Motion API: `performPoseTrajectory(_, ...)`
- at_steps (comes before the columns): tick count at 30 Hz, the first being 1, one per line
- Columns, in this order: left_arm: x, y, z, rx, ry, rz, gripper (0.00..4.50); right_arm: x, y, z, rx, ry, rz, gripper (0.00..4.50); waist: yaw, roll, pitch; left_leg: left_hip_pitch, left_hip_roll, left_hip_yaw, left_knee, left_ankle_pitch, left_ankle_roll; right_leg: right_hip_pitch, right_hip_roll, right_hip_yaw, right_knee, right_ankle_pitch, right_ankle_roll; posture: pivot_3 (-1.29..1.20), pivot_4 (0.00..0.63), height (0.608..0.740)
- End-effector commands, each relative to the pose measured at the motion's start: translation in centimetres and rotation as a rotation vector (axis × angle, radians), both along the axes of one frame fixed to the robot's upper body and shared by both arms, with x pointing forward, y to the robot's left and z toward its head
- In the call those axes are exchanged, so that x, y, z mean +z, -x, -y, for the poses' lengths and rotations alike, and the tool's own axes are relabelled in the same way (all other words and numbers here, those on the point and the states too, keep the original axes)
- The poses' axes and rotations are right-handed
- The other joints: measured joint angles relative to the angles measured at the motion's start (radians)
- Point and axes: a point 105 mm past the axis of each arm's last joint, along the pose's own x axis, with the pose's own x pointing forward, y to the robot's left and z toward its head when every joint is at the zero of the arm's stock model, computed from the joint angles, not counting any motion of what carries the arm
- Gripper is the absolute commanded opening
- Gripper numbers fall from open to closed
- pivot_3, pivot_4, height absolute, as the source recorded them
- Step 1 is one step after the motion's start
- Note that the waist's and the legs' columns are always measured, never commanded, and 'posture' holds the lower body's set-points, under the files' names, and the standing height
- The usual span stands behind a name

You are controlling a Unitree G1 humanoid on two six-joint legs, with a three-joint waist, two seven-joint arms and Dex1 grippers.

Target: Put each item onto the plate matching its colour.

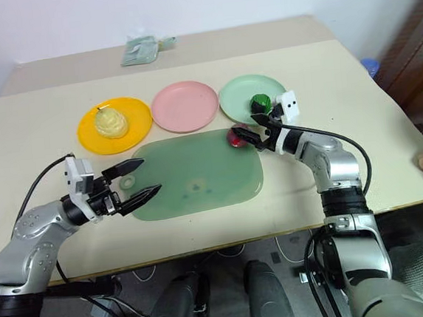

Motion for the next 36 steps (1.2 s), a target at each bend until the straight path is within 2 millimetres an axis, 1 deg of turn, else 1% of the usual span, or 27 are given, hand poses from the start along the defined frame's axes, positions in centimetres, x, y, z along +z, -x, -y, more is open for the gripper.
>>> performPoseTrajectory(1, 0.4, -0.1, -0.2, -0.012, -0.01, 0.023, 4.5, 0.4, 0.4, -0.9, 0.009, -0.022, 0.009, 4.48, 0.003, 0.0, 0.0, 0.0, 0.0, 0.0, 0.0, 0.0, 0.0, 0.0, 0.0, 0.0, 0.0, 0.0, 0.0, 0.0, 0.15, 0.74)
performPoseTrajectory(6, 0.3, 0.1, -0.4, -0.014, -0.02, 0.025, 4.5, -0.4, 0.1, -1.3, -0.002, -0.022, -0.016, 4.48, 0.005, 0.0, 0.0, 0.0, 0.0, 0.0, 0.001, 0.0, 0.0, 0.0, 0.0, 0.0, 0.0, 0.0, 0.0, 0.0, 0.15, 0.74)
performPoseTrajectory(10, 0.0, 0.5, -0.5, -0.008, -0.03, 0.025, 4.5, -1.3, -0.5, -1.1, -0.028, 0.009, -0.023, 4.48, 0.004, 0.0, 0.0, 0.0, 0.0, 0.0, 0.001, 0.0, 0.0, 0.0, 0.0, 0.0, -0.001, 0.0, 0.0, 0.0, 0.15, 0.74)
performPoseTrajectory(16, -0.2, 0.9, -0.8, 0.01, -0.039, 0.024, 4.5, -1.9, -0.8, -1.2, -0.022, 0.038, -0.021, 4.48, 0.004, 0.0, 0.0, 0.0, 0.0, 0.0, 0.0, 0.0, 0.0, 0.0, 0.0, 0.0, 0.0, 0.0, 0.0, 0.0, 0.15, 0.74)
performPoseTrajectory(19, -0.3, 1.0, -0.8, 0.015, -0.04, 0.025, 4.5, -1.9, -1.0, -1.3, -0.024, 0.038, -0.012, 4.48, 0.003, 0.0, 0.0, 0.0, 0.0, 0.0, 0.0, 0.0, 0.0, 0.0, 0.0, 0.0, 0.0, 0.0, 0.0, 0.0, 0.15, 0.74)
performPoseTrajectory(21, -0.2, 1.1, -0.7, 0.019, -0.039, 0.025, 4.5, -1.6, -1.2, -1.5, -0.026, 0.036, 0.002, 3.96, 0.003, 0.0, 0.0, 0.0, 0.0, 0.0, 0.0, 0.0, 0.0, 0.0, 0.0, 0.0, -0.001, 0.0, 0.0, 0.0, 0.15, 0.74)
performPoseTrajectory(22, -0.2, 1.2, -0.6, 0.021, -0.039, 0.026, 4.5, -1.3, -1.3, -1.6, -0.025, 0.033, 0.009, 3.63, 0.003, 0.0, 0.0, 0.0, 0.0, 0.0, 0.0, 0.0, 0.0, 0.0, 0.0, 0.0, 0.0, 0.0, 0.0, 0.0, 0.15, 0.74)
performPoseTrajectory(24, -0.1, 1.2, -0.6, 0.024, -0.04, 0.026, 4.5, -0.8, -1.3, -1.8, -0.02, 0.027, 0.031, 2.67, 0.003, 0.0, 0.0, 0.0, 0.0, 0.0, 0.001, 0.0, 0.0, 0.0, 0.0, 0.0, 0.0, 0.0, 0.0, 0.0, 0.15, 0.74)
performPoseTrajectory(25, 0.0, 1.2, -0.6, 0.028, -0.037, 0.028, 4.5, -0.1, -1.3, -2.0, -0.015, 0.015, 0.052, 2.29, 0.003, 0.0, 0.0, 0.0, 0.0, 0.0, 0.001, 0.0, 0.0, 0.0, 0.0, 0.0, 0.0, 0.0, 0.0, 0.0, 0.15, 0.74)
performPoseTrajectory(26, 0.1, 1.1, -0.6, 0.032, -0.033, 0.029, 4.5, 0.6, -1.4, -2.3, -0.008, 0.0, 0.068, 2.15, 0.003, 0.0, 0.0, 0.0, 0.0, 0.0, 0.001, 0.0, 0.0, 0.0, 0.0, 0.0, 0.0, 0.0, 0.0, 0.0, 0.15, 0.74)
performPoseTrajectory(30, 0.3, 1.2, -0.6, 0.042, -0.03, 0.031, 4.5, 3.4, -1.4, -4.0, 0.049, -0.037, 0.138, 2.15, 0.001, 0.0, 0.0, 0.0, 0.0, 0.0, 0.0, 0.0, 0.0, 0.0, 0.0, 0.0, 0.0, 0.0, 0.0, 0.0, 0.15, 0.74)
performPoseTrajectory(33, 0.5, 1.2, -0.7, 0.055, -0.025, 0.03, 4.5, 5.7, -1.8, -5.9, 0.108, -0.085, 0.183, 2.15, -0.001, 0.0, 0.0, 0.0, 0.0, 0.0, 0.0, 0.0, 0.0, 0.0, 0.0, 0.0, 0.0, 0.0, 0.0, 0.0, 0.15, 0.74)
performPoseTrajectory(36, 0.5, 1.3, -0.8, 0.065, -0.021, 0.032, 4.5, 7.8, -3.2, -8.7, 0.132, -0.101, 0.233, 2.15, -0.005, 0.0, 0.0, 0.0, 0.0, 0.0, 0.0, 0.0, 0.0, -0.001, 0.0, 0.0, 0.0, 0.0, 0.0, 0.0, 0.15, 0.74)
